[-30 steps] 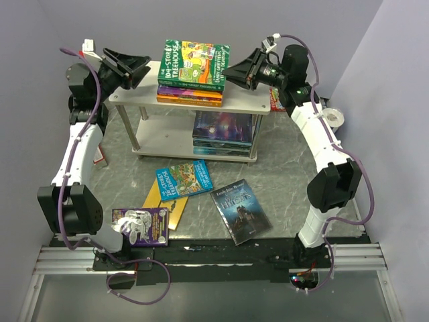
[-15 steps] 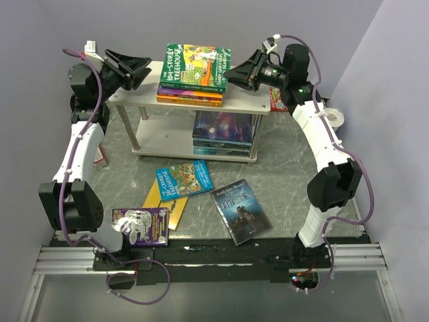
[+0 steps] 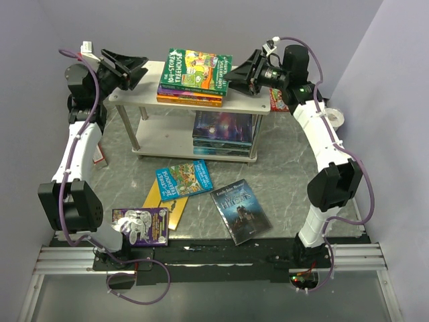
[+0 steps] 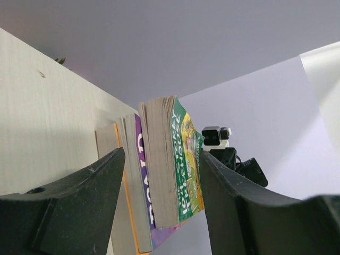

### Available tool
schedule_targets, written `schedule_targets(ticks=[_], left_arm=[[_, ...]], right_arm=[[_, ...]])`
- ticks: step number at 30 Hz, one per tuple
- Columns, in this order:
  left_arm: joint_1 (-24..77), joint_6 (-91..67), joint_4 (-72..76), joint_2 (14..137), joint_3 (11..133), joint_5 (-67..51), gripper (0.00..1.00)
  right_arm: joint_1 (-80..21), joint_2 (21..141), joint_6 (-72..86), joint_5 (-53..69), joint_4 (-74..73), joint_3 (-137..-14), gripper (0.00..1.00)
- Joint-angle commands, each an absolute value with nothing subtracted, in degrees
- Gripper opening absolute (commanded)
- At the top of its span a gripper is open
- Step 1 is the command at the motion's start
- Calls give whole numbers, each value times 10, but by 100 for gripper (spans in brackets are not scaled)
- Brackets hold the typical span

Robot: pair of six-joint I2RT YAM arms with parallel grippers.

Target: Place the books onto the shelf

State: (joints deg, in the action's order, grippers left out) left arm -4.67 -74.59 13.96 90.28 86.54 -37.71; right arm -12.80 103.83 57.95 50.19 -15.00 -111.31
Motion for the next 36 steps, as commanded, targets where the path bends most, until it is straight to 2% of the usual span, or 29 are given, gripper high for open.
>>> schedule_targets(ticks=[1,8,11,12,13,15,17,19,21,26,36], left_arm=[[-65,-729,126,880,878,-374,64],[-72,-698,79,857,883,-343,68],[-57,-675,71,840,876,-331,65],[-50,-665,65,835,875,-324,64],[-43,-642,59,825,875,-303,62],[-22,-621,48,817,875,-283,59],[-6,-602,51,809,868,-269,56],[-4,-596,61,805,854,-268,51],[15,-592,73,802,847,-264,49],[32,-577,73,809,856,-250,50],[40,-557,56,826,870,-239,54]], right_arm=[[-108,999,548,489,-174,-1143,58],[-83,936,480,451,-227,-1121,62],[-97,883,448,397,-203,-1072,49],[-103,872,438,370,-198,-1051,38],[-108,865,426,355,-200,-1047,31],[-128,862,393,342,-224,-1056,23],[-141,871,384,344,-229,-1060,22],[-148,871,381,343,-223,-1051,28],[-159,869,378,340,-211,-1040,38],[-176,894,361,327,-238,-1071,48],[-187,925,355,319,-248,-1104,49]])
